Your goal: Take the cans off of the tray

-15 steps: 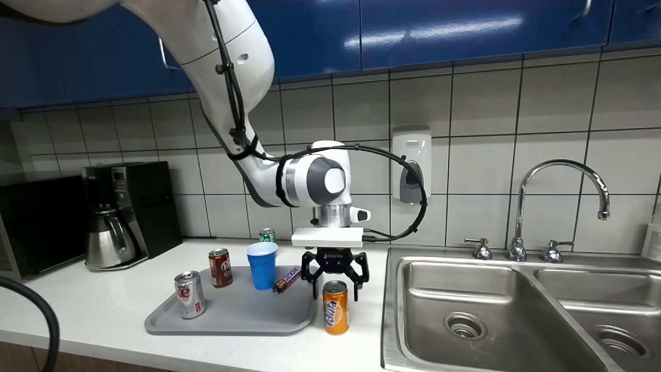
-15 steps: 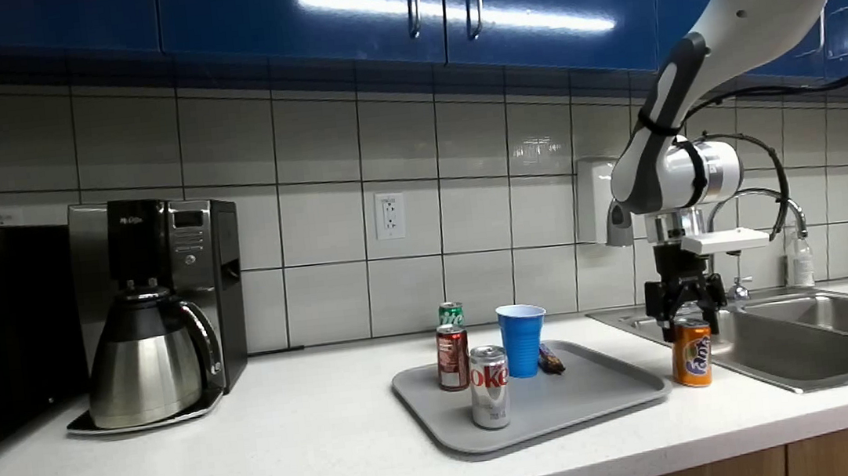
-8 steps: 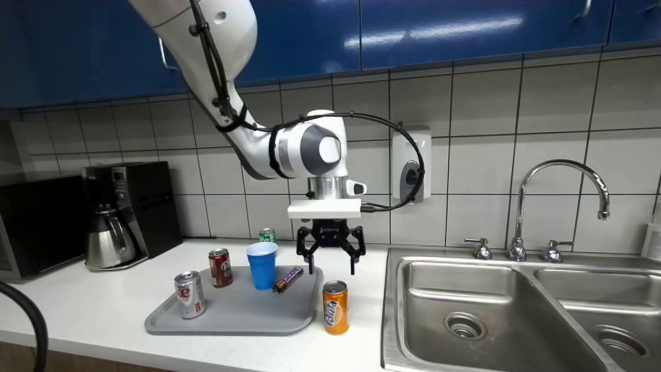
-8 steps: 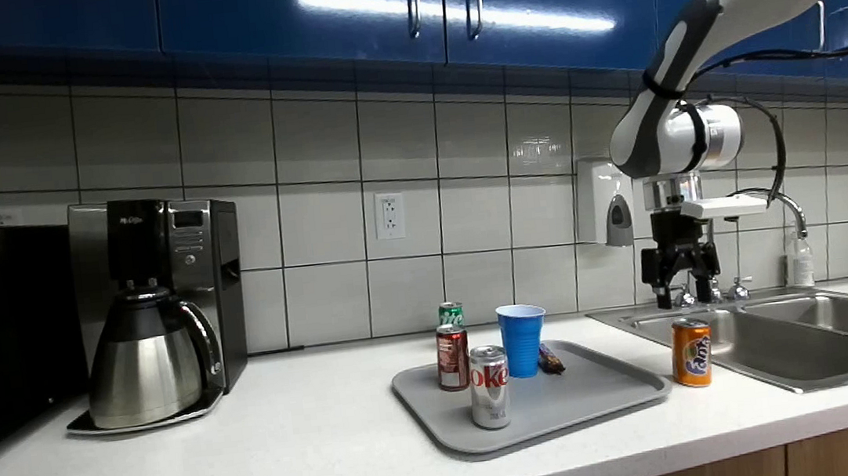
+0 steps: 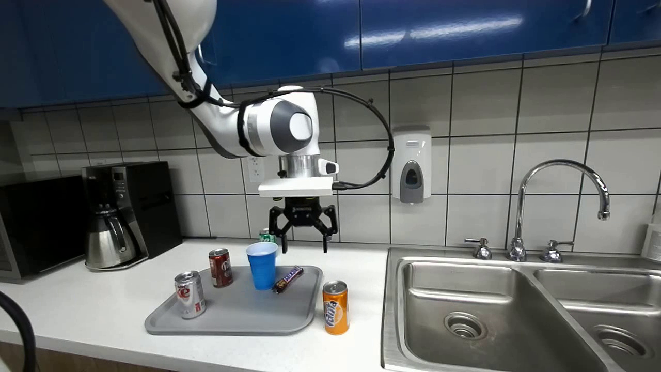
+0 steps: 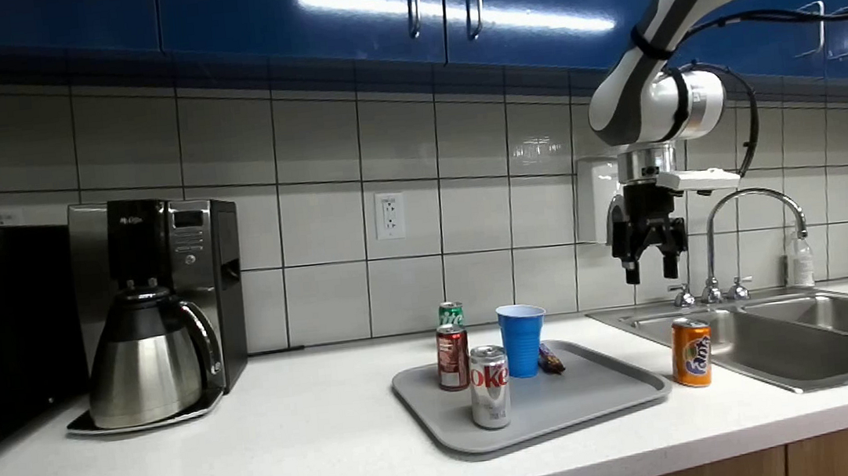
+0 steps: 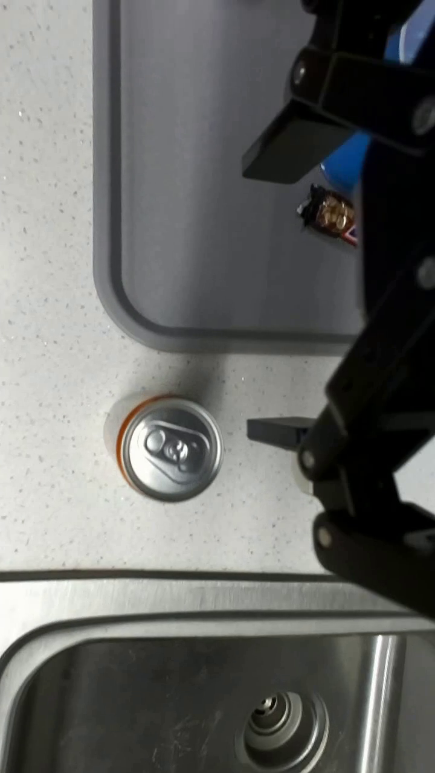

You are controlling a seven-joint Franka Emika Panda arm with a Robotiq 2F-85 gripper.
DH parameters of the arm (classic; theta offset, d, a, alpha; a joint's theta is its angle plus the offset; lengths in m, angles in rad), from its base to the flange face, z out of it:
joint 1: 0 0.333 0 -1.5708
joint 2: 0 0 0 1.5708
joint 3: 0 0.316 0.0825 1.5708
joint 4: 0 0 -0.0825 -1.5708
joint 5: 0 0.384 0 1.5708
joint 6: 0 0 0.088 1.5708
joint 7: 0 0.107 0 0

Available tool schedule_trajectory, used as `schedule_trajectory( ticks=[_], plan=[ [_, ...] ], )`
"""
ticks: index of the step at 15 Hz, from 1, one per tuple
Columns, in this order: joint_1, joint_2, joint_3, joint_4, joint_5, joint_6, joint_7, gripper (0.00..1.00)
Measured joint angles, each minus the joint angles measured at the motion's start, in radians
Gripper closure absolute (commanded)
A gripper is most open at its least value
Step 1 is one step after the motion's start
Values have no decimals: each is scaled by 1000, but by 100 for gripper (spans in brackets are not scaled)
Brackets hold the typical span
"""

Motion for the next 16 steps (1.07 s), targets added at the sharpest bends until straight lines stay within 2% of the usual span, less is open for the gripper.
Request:
schedule_trajectory(
  ticks=[8,16],
  plan=[
    [113,-83,78,-84,61,-1,79,0],
    [230,-138,180,-148,65,31,163,0]
  ],
)
